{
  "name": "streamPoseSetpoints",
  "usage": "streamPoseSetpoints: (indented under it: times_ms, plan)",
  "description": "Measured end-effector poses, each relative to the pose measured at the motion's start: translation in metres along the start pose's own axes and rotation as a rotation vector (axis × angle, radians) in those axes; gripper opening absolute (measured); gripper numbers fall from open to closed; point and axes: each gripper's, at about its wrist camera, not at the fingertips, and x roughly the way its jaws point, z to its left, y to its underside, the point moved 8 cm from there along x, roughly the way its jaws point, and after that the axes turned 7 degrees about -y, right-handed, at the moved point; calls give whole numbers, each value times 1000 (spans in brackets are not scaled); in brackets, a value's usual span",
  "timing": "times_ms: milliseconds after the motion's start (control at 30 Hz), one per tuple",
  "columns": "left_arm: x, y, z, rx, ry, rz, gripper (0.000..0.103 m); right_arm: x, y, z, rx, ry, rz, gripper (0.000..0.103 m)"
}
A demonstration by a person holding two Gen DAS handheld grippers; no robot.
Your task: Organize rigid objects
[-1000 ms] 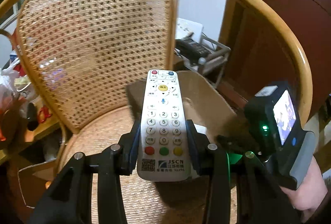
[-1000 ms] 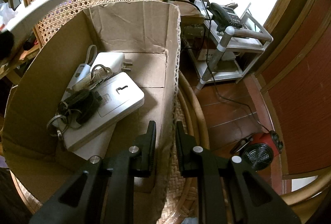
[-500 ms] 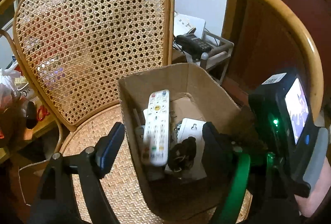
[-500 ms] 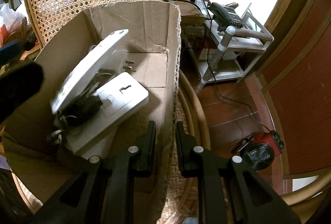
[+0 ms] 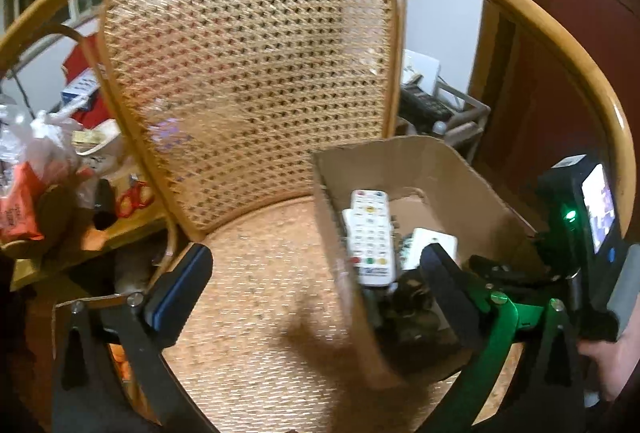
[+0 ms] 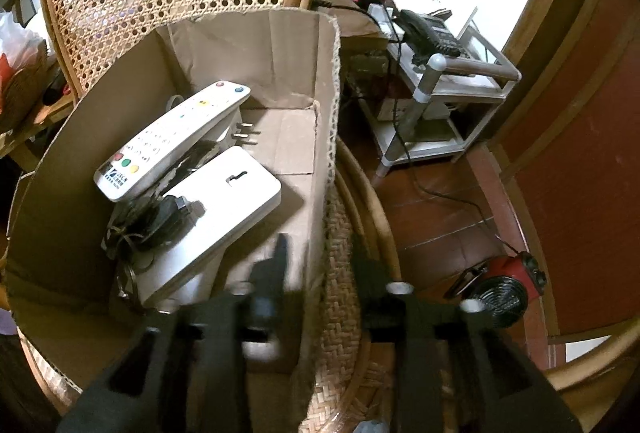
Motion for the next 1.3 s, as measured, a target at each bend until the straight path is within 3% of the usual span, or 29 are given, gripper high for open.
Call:
streamPoseSetpoints:
  times_ms: [67, 100, 500, 667, 833, 900, 1000, 1133, 1300]
  plan:
    - [-5, 2, 10, -1, -28, -15, 103, -5, -1, 2, 9, 4, -19, 68]
    - [-8, 3, 15, -9, -38, -24, 103, -7, 0, -2, 10, 4, -28, 71]
    - [-79, 20, 80, -99, -152, -204, 103, -42, -3, -3, -10, 12, -182, 81]
    - [-114, 31, 100, -116, -214, -279, 103, -83, -3, 6, -31, -6, -341, 82]
    - [-145, 44, 114, -157, -234, -329, 103, -135, 4, 21, -54, -36, -537, 90]
    - [-155, 48, 116, -169, -229, -344, 103, -155, 12, 28, -57, -49, -609, 99]
    - [-167, 58, 116, -165, -230, -353, 103, -186, 31, 35, -67, -50, -713, 103]
    - [-184, 72, 114, -180, -248, -380, 103, -217, 59, 34, -40, -50, -808, 103]
    - [-206, 93, 115, -205, -291, -405, 103, -235, 84, 23, 7, -57, -832, 103]
